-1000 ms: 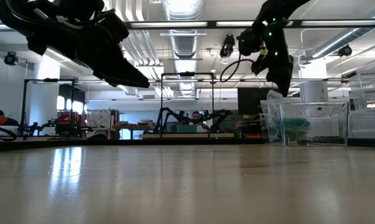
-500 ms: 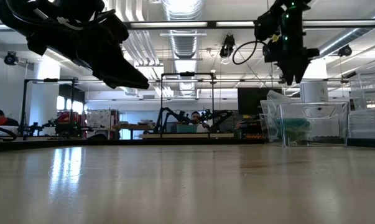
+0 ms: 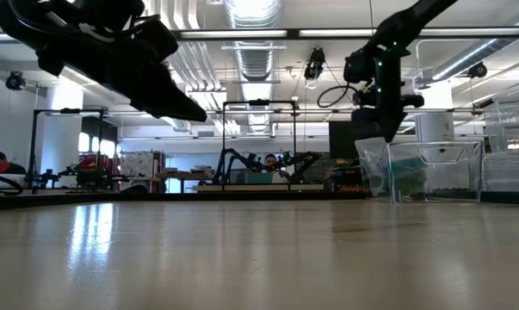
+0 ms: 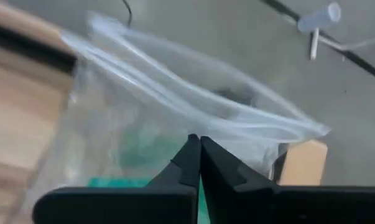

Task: Roll bandage
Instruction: Put the transparent zip bag into the transparent bin, then return to Home Position

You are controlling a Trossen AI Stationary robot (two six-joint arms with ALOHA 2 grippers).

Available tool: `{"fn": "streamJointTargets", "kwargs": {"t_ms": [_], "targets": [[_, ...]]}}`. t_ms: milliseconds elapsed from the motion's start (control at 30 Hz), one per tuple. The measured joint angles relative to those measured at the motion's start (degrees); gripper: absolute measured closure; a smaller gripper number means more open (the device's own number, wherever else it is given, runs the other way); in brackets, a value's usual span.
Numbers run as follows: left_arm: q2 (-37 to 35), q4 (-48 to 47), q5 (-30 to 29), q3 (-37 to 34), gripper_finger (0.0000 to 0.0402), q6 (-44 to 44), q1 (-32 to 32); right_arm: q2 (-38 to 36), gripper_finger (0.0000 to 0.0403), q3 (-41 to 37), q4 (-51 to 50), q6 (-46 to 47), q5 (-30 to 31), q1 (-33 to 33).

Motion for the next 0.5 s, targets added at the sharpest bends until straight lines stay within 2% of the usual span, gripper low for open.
{"fn": "streamJointTargets", "kwargs": {"t_ms": [200,500], "targets": [[0.0,-0.2,-0.1,0.0,0.0285,-1.3,0.0,-2.4,0.0395,0.7,2.2,-0.8,-0.8,0.5],[0.0,-2.7,-0.1,0.0,0.0285,-7.0,-0.1,-9.8,0.0374,-1.0,-8.4,-2.0,-0.9,5.0]]}}
